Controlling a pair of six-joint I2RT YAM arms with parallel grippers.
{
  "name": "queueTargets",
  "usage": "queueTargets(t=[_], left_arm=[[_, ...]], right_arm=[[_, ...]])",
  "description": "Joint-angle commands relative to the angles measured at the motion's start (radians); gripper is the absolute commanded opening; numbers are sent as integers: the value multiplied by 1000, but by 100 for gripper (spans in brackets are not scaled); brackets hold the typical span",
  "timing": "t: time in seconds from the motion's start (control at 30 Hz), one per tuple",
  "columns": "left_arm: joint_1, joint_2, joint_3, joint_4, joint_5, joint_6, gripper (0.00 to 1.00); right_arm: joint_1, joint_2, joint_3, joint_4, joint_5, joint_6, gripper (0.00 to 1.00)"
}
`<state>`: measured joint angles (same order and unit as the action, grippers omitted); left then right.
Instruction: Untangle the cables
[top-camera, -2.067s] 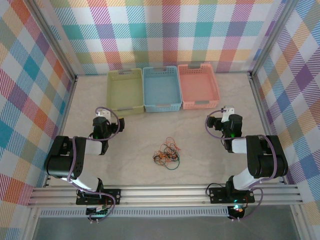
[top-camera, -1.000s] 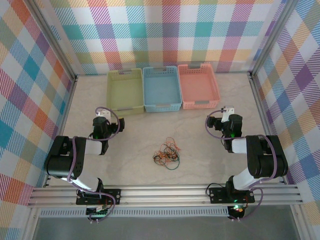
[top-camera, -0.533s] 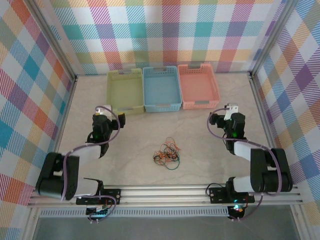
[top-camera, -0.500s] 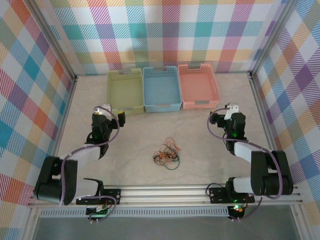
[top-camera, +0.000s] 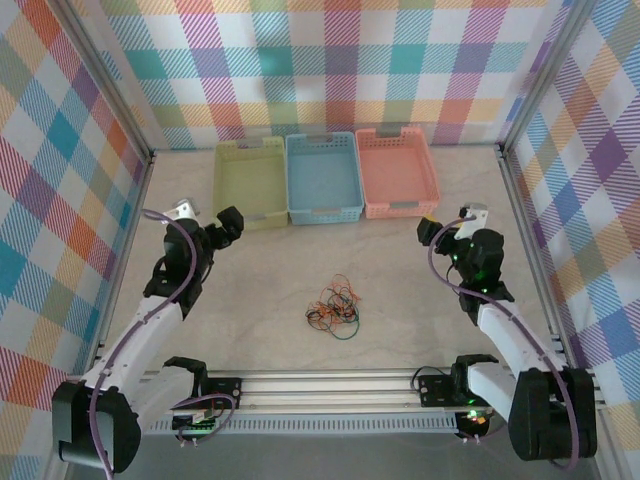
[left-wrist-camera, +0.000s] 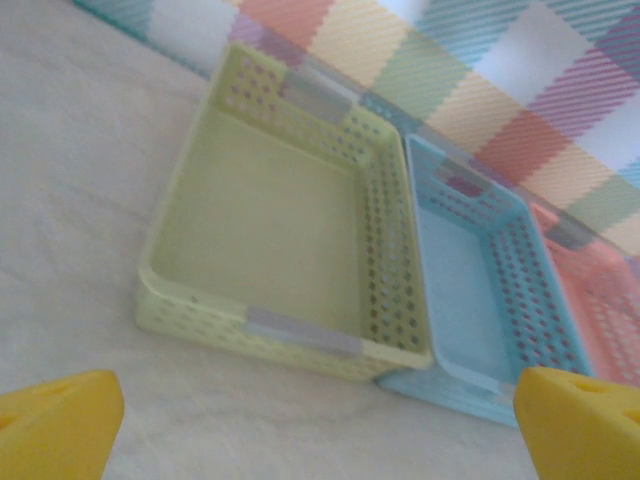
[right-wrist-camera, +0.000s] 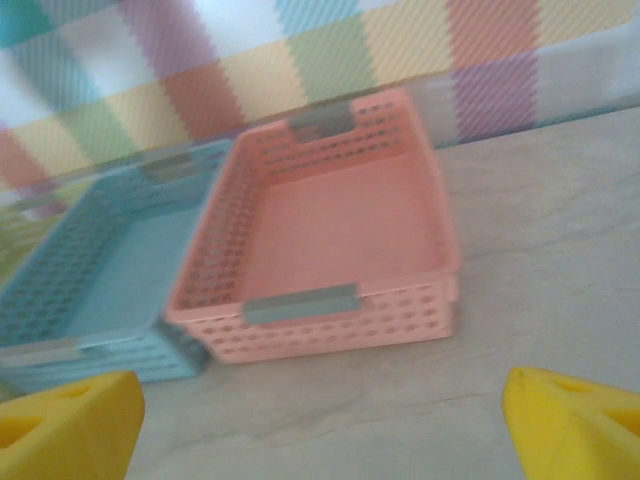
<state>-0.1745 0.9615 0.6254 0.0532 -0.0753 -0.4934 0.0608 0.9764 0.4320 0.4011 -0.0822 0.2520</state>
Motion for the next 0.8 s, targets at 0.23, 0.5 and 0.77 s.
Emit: queueTargets(t=[0.23,0.5,0.77], left_arm=[[-49,72,76,-231,398,-139,97],[-127,90,33,-227,377,-80,96],[-151,63,31,-243,332,-59,96]], right_arm=[[201,45,272,-319,-442,-198,84],[400,209,333,-603,-514,-599,51],[547,434,417,-765,-455,-762,57]])
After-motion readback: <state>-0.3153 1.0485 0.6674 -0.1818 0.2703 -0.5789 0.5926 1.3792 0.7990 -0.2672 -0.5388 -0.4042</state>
